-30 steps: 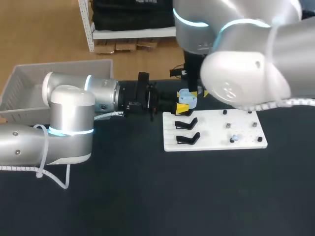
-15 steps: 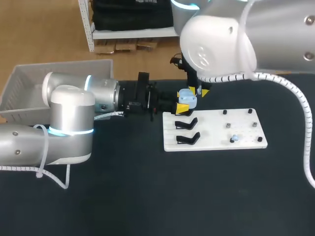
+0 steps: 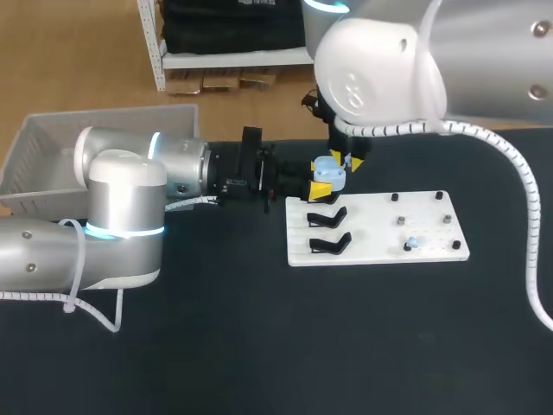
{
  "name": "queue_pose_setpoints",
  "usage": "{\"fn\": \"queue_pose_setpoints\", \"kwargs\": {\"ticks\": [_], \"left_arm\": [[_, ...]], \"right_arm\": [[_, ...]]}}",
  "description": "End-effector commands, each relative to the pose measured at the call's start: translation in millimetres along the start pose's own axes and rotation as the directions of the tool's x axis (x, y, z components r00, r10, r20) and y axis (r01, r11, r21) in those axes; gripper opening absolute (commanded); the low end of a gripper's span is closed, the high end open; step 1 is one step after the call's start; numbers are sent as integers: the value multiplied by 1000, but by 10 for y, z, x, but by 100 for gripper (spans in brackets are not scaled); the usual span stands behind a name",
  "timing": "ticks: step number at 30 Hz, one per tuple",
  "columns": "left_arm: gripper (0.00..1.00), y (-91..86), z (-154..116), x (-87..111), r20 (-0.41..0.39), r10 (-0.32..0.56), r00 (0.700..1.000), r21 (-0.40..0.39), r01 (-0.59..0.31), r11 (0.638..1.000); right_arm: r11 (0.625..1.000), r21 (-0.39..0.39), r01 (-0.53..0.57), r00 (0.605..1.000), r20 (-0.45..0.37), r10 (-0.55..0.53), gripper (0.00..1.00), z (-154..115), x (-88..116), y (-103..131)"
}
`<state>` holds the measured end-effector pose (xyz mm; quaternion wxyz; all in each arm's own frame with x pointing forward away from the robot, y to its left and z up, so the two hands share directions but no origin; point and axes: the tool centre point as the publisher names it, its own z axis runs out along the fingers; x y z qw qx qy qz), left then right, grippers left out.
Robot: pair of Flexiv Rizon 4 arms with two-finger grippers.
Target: Pick up each earbud case from the left stands, insert the matching earbuds, close the lid, and place the case in the box.
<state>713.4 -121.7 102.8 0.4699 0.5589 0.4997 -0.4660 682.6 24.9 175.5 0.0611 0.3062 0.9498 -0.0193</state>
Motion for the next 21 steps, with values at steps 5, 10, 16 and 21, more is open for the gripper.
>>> {"fn": "queue_pose_setpoints", "kwargs": {"ticks": [5, 10, 16, 21], "left_arm": [[0, -19, 3, 6, 2, 3, 1000, -7, -3, 1000], [0, -19, 3, 6, 2, 3, 1000, -7, -3, 1000], [0, -19, 3, 6, 2, 3, 1000, -7, -3, 1000], [0, -19, 3, 6, 2, 3, 1000, -7, -3, 1000]], "right_arm": [[948, 21, -317, 943, -106, 317, 0, -35, -11, 115], [941, 23, -337, 933, -127, 337, 0, -23, -17, 91], [941, 23, -337, 933, -127, 337, 0, -23, -17, 91], [941, 23, -337, 933, -127, 337, 0, -23, -17, 91]]}}
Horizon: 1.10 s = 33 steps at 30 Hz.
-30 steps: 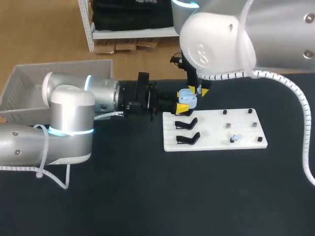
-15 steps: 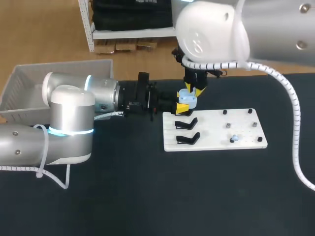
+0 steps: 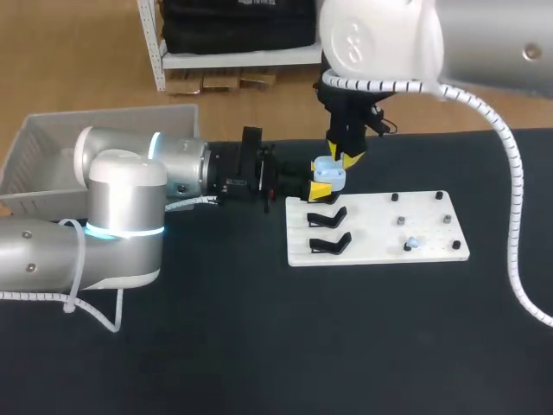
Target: Pick up each earbud case from the left stands, insert the matching earbuds, close the lid, and place the case in the box.
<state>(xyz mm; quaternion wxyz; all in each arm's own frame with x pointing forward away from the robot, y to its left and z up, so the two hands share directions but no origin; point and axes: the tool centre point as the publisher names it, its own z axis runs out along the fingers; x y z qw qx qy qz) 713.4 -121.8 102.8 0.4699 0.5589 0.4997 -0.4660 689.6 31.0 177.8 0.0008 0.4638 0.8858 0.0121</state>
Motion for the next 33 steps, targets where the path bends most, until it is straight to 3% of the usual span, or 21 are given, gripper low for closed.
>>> {"fn": "queue_pose_setpoints", "kwargs": {"ticks": [1, 12, 33], "left_arm": [[0, -19, 3, 6, 2, 3, 1000, -7, -3, 1000], [0, -19, 3, 6, 2, 3, 1000, -7, -3, 1000], [0, -19, 3, 6, 2, 3, 1000, -7, -3, 1000]], "right_arm": [[1000, -1, -8, 1000, 0, 8, 0, -2, 32, 17], [995, 68, -71, 996, 66, 67, 0, 63, 128, 90], [990, 84, -116, 993, 43, 112, 0, 159, 66, 164]]}}
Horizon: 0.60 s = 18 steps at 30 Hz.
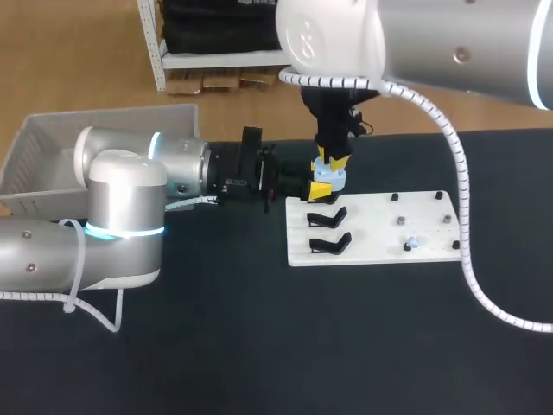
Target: Pick up each earbud case from the left stands, insert the matching earbuds, close the lid, and place the case in the box.
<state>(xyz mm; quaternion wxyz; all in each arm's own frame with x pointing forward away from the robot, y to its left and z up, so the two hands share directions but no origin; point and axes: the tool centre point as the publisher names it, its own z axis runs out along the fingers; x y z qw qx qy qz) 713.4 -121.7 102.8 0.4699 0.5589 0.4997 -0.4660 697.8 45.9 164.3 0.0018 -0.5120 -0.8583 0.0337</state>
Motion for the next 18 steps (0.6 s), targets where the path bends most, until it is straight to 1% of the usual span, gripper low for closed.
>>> {"fn": "queue_pose_setpoints", "kwargs": {"ticks": [1, 18], "left_arm": [[0, -19, 3, 6, 2, 3, 1000, -7, -3, 1000], [0, -19, 3, 6, 2, 3, 1000, -7, -3, 1000]], "right_arm": [[1000, 3, -4, 1000, -2, 4, 0, 23, -8, 20], [1000, 6, -19, 1000, -13, 19, 0, 113, -36, 37]]}}
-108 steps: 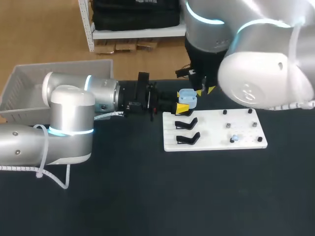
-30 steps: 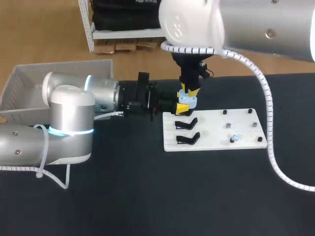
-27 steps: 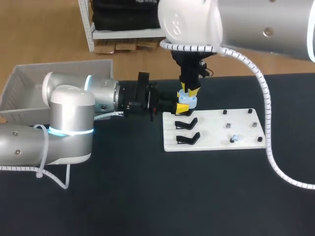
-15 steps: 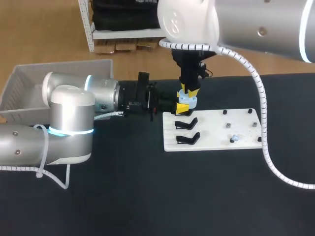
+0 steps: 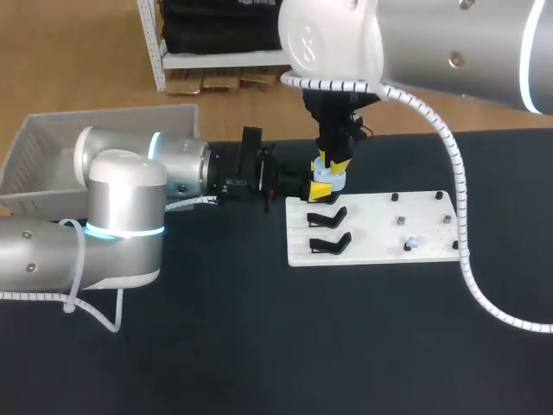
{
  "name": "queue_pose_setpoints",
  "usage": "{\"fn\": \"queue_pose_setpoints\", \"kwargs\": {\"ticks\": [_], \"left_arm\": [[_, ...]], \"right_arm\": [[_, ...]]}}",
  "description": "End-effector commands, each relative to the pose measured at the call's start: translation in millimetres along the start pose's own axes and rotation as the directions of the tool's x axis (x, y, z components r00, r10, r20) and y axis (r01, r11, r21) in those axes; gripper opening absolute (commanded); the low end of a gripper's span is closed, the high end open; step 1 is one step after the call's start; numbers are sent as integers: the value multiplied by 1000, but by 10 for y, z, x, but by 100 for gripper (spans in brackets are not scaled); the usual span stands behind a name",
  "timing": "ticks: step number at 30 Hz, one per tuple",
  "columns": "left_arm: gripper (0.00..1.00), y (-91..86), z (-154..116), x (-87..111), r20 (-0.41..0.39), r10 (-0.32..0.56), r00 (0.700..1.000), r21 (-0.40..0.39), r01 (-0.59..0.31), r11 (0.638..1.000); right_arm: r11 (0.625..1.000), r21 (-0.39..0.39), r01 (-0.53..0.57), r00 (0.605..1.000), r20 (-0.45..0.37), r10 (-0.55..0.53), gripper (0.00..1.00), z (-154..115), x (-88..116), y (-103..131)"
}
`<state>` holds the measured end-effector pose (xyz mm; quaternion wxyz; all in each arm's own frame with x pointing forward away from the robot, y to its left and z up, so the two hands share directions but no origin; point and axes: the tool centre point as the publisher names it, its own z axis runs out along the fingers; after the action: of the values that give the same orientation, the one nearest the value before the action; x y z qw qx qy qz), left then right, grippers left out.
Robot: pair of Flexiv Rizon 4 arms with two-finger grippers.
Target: Pick up each earbud case from the left stands, insert the matching earbuds, close the lid, and place the case in the box.
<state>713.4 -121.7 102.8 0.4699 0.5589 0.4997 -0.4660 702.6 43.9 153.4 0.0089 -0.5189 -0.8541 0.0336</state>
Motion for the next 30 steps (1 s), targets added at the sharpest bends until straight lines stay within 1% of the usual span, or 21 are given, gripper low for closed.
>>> {"fn": "queue_pose_setpoints", "kwargs": {"ticks": [1, 17, 30], "left_arm": [[0, -19, 3, 6, 2, 3, 1000, -7, -3, 1000], [0, -19, 3, 6, 2, 3, 1000, -7, -3, 1000], [0, -19, 3, 6, 2, 3, 1000, -7, -3, 1000]], "right_arm": [[1000, -2, -4, 1000, 0, 4, 0, 6, 0, -2], [1000, -8, -6, 1000, -2, 6, 0, 48, -43, 31], [1000, 8, -14, 1000, 6, 14, 0, 98, -48, 33]]}}
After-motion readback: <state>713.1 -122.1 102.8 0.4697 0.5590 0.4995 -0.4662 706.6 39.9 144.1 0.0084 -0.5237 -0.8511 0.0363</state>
